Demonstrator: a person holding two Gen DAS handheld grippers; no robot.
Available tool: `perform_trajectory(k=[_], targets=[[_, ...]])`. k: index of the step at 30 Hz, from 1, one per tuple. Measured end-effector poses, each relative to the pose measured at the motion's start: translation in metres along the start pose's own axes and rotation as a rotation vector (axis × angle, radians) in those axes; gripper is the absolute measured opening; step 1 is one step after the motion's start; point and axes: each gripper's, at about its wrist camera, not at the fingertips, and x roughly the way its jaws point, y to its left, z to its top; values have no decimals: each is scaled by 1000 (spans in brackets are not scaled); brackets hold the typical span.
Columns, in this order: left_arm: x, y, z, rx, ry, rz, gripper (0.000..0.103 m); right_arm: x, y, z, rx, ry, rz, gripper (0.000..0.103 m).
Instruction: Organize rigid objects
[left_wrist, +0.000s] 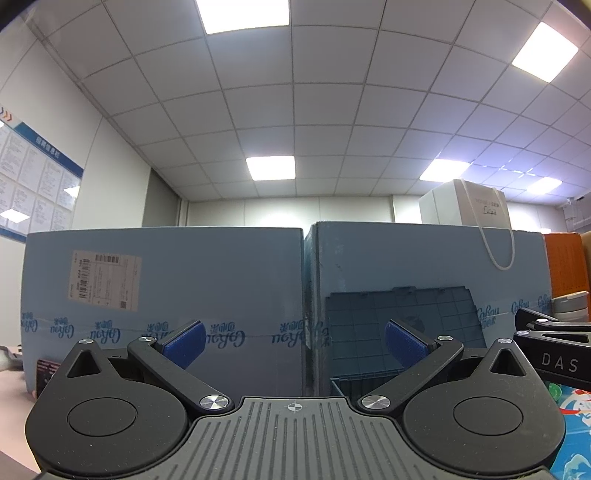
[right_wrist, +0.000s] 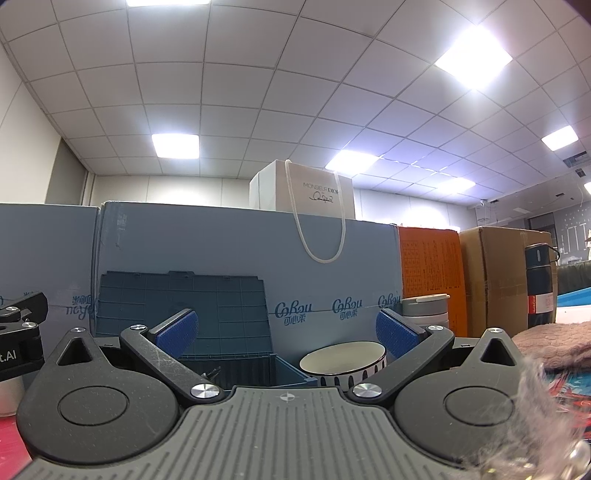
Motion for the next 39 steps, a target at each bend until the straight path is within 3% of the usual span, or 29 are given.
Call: perform_trajectory(k=[39], targets=[[4, 2, -1, -15, 22, -2, 103, 2, -1, 0, 6, 15, 18, 103]])
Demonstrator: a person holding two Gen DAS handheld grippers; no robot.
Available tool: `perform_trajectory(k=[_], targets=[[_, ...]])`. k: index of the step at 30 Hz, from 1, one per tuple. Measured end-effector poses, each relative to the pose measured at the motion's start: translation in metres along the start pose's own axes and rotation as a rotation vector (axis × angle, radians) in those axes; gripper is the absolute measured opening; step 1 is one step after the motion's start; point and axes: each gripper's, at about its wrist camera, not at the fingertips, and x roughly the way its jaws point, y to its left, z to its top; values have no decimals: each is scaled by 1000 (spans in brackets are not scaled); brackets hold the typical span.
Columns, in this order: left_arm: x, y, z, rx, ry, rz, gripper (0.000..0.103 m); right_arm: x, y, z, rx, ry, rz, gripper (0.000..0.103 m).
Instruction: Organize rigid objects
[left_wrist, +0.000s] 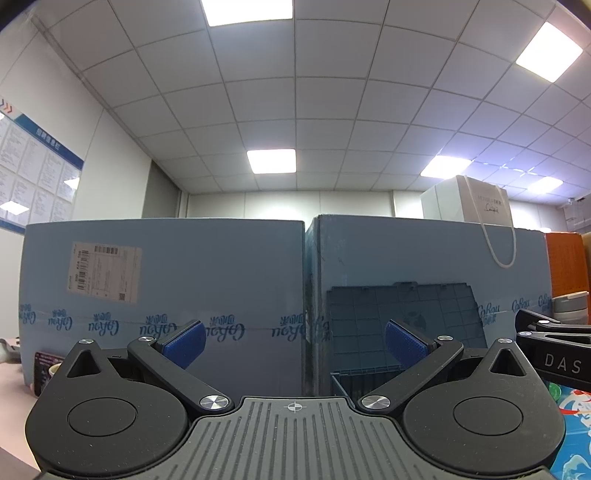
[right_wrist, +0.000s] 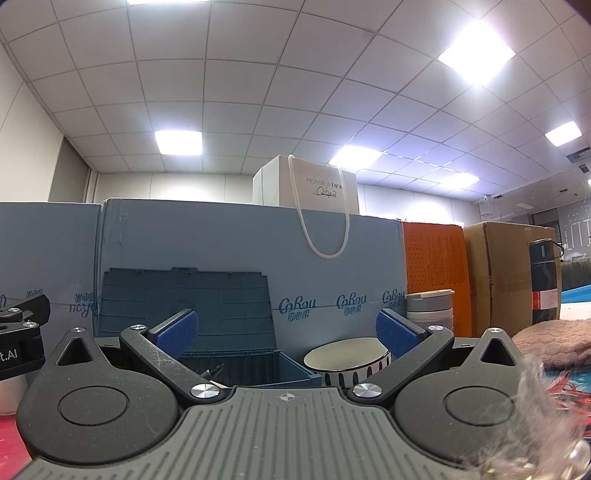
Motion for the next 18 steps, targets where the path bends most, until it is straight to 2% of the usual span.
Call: perform_trajectory(k=[18], targets=[[1, 0, 0, -4, 2, 1, 103, 2, -2, 0, 3, 14, 12, 103]])
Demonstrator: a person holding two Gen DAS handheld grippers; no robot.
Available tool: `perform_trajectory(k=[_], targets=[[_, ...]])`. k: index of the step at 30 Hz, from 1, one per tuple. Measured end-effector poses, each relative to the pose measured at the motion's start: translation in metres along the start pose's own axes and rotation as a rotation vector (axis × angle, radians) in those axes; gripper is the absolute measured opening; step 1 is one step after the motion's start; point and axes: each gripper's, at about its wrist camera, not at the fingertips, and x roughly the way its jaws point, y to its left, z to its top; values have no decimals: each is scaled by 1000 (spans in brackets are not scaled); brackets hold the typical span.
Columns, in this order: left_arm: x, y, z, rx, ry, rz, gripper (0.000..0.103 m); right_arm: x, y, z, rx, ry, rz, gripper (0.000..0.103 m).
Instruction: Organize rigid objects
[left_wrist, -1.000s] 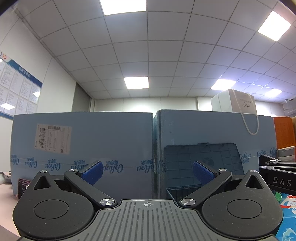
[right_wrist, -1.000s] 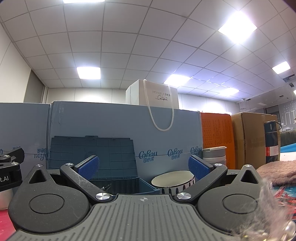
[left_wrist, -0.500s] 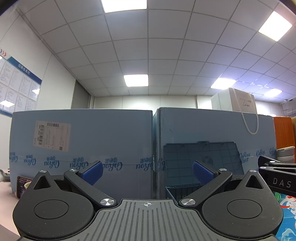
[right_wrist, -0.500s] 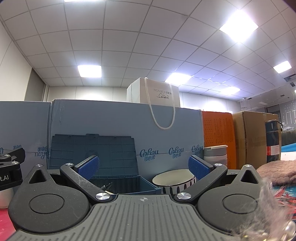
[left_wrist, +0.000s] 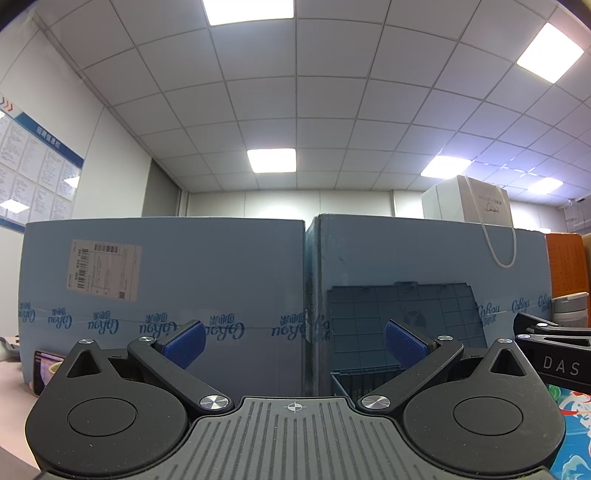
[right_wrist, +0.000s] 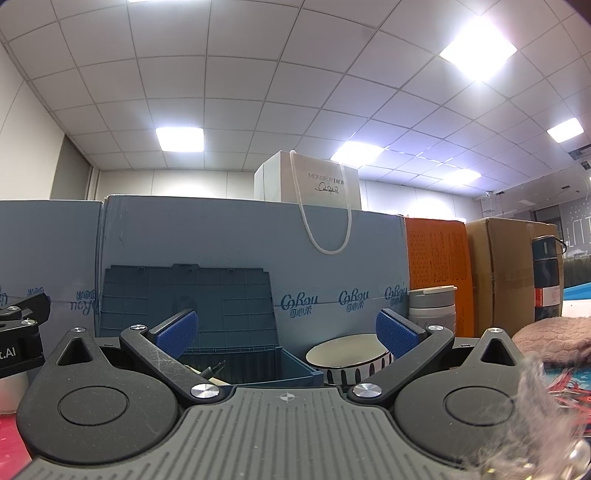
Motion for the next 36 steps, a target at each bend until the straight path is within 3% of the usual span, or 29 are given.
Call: perform_trajectory(k=[36], targets=[[1, 1, -1, -1, 2, 3, 103, 6, 0, 0, -6, 42, -3, 103]])
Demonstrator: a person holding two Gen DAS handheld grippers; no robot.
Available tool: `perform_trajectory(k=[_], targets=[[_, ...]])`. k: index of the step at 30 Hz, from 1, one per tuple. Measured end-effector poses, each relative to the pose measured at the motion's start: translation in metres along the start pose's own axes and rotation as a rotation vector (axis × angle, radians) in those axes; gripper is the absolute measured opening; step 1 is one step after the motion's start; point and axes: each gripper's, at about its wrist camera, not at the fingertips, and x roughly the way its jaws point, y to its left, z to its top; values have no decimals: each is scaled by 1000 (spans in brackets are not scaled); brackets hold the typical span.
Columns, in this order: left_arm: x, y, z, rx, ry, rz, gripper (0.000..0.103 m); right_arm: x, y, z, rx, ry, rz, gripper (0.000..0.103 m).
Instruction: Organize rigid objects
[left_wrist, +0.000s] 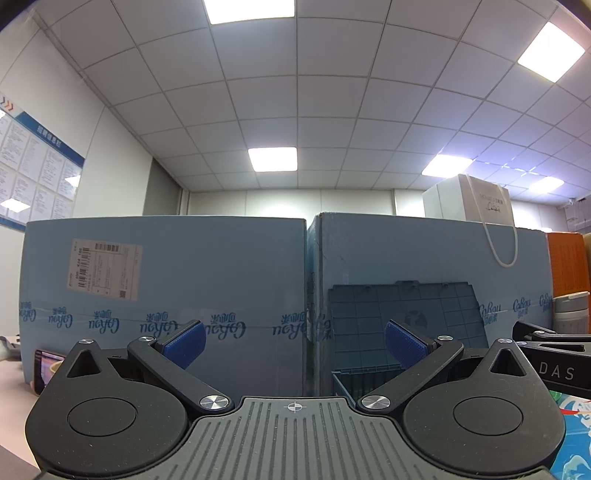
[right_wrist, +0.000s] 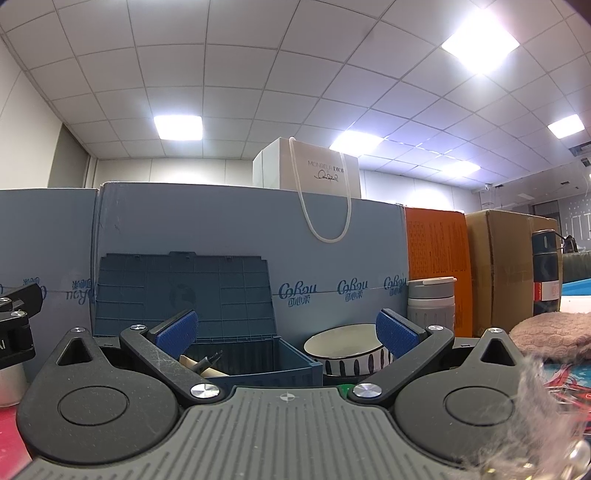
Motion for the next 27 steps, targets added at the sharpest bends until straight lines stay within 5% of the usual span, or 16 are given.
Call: perform_trajectory(k=[27], targets=[[-2, 0, 0, -2, -11, -13, 103, 1, -1, 0, 4, 4, 0, 103]])
